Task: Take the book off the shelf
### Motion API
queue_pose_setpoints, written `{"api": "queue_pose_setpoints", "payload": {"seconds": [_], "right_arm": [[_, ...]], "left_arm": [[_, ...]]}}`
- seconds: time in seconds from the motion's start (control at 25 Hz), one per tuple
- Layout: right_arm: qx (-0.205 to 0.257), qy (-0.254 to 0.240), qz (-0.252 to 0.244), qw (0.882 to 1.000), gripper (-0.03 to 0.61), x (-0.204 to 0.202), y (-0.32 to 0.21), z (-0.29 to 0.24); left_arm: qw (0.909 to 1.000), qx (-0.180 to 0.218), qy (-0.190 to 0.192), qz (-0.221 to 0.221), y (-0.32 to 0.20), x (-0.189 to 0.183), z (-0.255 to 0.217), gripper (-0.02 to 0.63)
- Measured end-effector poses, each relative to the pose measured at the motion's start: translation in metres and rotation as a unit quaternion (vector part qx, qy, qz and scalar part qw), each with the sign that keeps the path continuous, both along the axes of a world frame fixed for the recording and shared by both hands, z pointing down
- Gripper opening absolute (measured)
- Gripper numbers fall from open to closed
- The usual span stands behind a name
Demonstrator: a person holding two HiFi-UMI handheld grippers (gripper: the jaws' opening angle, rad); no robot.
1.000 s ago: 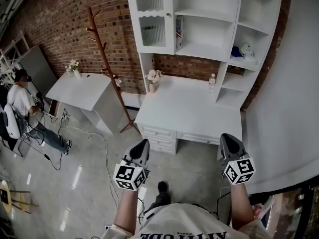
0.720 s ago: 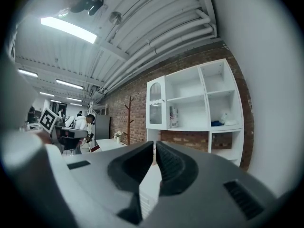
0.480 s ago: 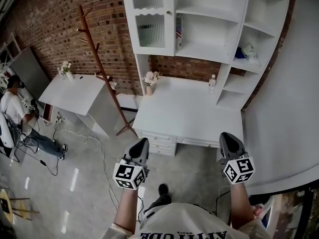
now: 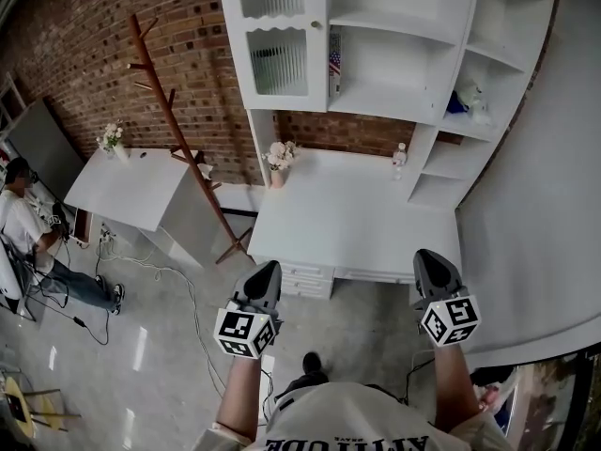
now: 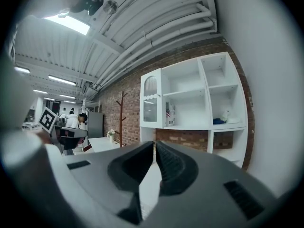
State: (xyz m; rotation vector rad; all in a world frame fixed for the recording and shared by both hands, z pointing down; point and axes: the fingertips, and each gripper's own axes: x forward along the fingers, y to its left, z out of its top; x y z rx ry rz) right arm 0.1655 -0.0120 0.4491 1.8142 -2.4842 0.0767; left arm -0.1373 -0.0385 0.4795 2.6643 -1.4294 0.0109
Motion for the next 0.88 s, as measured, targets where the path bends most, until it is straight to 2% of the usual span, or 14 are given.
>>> {"api": "queue_pose_setpoints", "payload": {"seconds": [0.88], "right_arm": [[-0.005, 0.013, 0.039, 0.999, 0.035, -0.04, -0.06, 0.003]], "left_arm": [[0.9989, -0.006, 0.004, 0.047, -0.087, -0.032, 0.012, 0.026]]}}
